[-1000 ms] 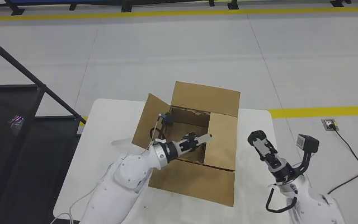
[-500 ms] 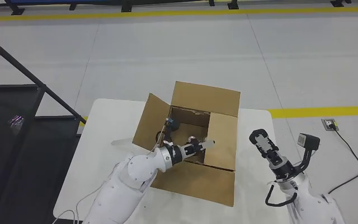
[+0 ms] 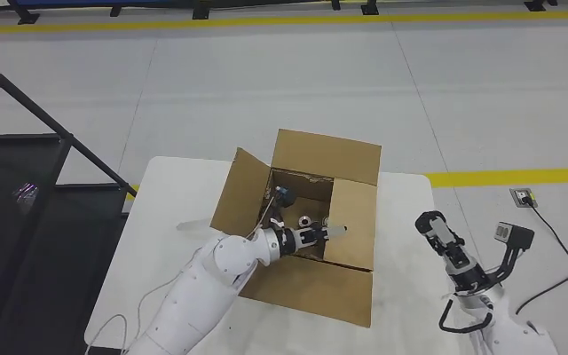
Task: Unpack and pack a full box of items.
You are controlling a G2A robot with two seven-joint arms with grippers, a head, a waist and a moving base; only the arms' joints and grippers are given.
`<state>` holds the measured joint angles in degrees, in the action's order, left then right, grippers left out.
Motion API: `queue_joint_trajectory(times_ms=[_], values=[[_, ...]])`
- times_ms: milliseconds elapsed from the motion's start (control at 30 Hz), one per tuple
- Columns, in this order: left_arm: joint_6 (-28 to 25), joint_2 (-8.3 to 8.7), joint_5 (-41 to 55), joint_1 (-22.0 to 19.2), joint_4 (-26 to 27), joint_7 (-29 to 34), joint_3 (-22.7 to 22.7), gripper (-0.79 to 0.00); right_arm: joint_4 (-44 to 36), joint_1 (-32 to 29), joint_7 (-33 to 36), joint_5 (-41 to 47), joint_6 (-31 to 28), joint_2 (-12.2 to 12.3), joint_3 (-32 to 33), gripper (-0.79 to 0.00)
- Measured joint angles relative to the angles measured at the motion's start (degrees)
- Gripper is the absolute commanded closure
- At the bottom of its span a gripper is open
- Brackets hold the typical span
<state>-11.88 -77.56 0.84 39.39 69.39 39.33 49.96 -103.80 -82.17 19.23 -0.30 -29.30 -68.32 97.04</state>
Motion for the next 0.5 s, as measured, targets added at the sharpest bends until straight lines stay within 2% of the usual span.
queue_joint_trajectory(times_ms=[233, 367, 500], values=[[-2.7, -2.05, 1.6, -3.1, -6.3, -0.8, -3.4, -0.785, -0.3, -1.5, -0.3, 0.3, -0.5, 0.1, 1.1, -0.785], [-4.2, -2.66, 3.1, -3.5, -7.1, -0.8, -3.7, -0.785, 0.1, -1.6, -0.3, 0.7, -0.7, 0.2, 1.2, -0.785], [-5.5, -2.80, 4.2, -3.3, -5.6, -0.6, -3.0, -0.785, 0.4, -1.5, -0.2, 1.1, -1.2, 0.2, 1.4, -0.785]])
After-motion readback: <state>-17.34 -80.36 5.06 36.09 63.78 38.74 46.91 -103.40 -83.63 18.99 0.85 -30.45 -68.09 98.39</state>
